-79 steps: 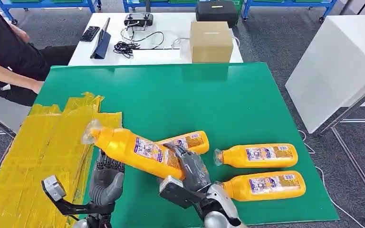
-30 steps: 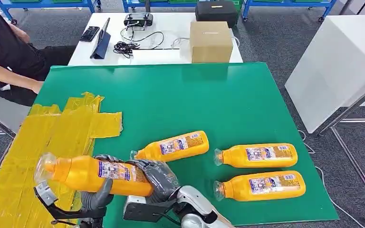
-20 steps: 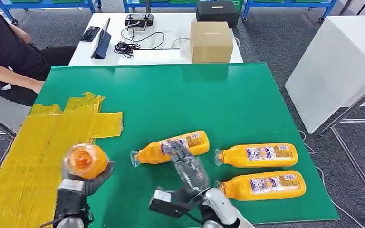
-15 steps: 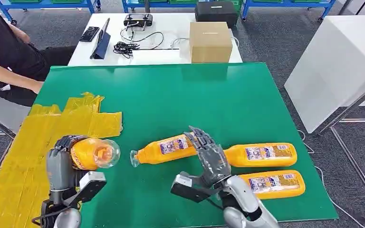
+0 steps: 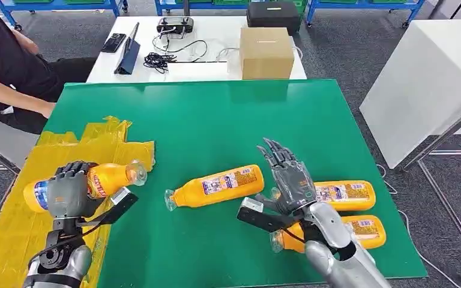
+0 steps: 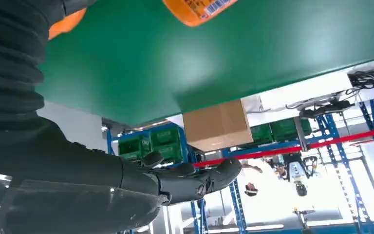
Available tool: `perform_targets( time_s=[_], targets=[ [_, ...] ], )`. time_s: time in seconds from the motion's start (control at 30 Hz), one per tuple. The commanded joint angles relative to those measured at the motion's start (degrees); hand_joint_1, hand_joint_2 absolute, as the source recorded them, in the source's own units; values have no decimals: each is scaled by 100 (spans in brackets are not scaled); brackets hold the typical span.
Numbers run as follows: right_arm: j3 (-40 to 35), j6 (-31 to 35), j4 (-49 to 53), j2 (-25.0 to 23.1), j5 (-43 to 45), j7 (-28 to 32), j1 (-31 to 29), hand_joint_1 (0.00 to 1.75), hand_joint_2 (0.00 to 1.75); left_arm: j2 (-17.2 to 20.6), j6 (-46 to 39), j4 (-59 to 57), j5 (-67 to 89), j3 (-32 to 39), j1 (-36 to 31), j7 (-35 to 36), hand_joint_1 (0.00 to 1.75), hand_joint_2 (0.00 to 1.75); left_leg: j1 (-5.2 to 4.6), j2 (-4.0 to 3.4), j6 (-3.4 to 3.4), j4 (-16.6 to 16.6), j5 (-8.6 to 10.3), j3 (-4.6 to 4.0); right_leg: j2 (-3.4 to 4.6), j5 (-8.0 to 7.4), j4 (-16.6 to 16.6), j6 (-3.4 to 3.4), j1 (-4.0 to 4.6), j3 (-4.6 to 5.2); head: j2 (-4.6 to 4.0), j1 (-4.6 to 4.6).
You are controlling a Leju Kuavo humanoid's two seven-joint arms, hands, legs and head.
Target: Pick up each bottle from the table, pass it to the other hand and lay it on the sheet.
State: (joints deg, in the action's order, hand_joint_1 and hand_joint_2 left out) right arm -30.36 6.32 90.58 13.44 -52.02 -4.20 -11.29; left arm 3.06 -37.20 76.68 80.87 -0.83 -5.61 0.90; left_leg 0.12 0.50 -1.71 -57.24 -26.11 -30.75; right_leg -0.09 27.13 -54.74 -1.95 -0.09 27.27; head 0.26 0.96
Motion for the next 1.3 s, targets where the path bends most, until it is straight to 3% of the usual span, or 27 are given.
perform_targets(
  time_s=[0.03,0.2,0.27,0.3,0.33,0.47,0.8,1.3],
  targets=[
    [-96,-43,-283,87,8,-42,-307,0,175,207,20,-667,11,-254,-391,31,175,175,3,-4,8,2,5,-12,1,-5,1,2,3,12,0,0],
    [-96,-43,-283,87,8,-42,-307,0,175,207,20,-667,11,-254,-391,31,175,175,2,-1,7,-1,5,-19,-2,-4,-1,2,3,18,0,0],
    [-190,-217,-437,117,-29,-117,-472,0,175,359,486,-978,407,-497,-554,355,175,175,4,-2,8,-1,5,-23,-1,-5,0,2,4,23,0,0],
    [-222,-292,-540,110,-42,-132,-566,0,175,399,567,-1143,430,-581,-640,368,0,175,3,-3,8,0,6,-24,-1,-6,0,2,3,24,0,0],
    [-254,-375,-657,87,-19,-125,-660,0,175,410,676,-1359,477,-619,-758,481,0,0,7,-6,13,1,12,-34,1,-12,1,4,7,35,0,0],
    [-419,-649,-1119,47,130,-59,-964,0,175,512,866,-1942,733,-958,-1064,750,0,0,5,-6,10,3,14,-28,2,-14,2,3,5,28,0,-2],
    [-1132,-1172,-2671,-129,87,-16,-1915,0,175,624,1125,-2133,159,-1469,-1337,382,0,0,4,-12,8,-2,13,-23,10,-11,-3,-2,4,23,0,0],
    [-1512,-1304,-3440,-447,207,115,-2242,0,175,628,1153,-2274,-198,-1639,-1514,306,0,0,4,-4,9,-3,17,-29,4,-10,-8,-4,4,28,0,0]
  ],
)
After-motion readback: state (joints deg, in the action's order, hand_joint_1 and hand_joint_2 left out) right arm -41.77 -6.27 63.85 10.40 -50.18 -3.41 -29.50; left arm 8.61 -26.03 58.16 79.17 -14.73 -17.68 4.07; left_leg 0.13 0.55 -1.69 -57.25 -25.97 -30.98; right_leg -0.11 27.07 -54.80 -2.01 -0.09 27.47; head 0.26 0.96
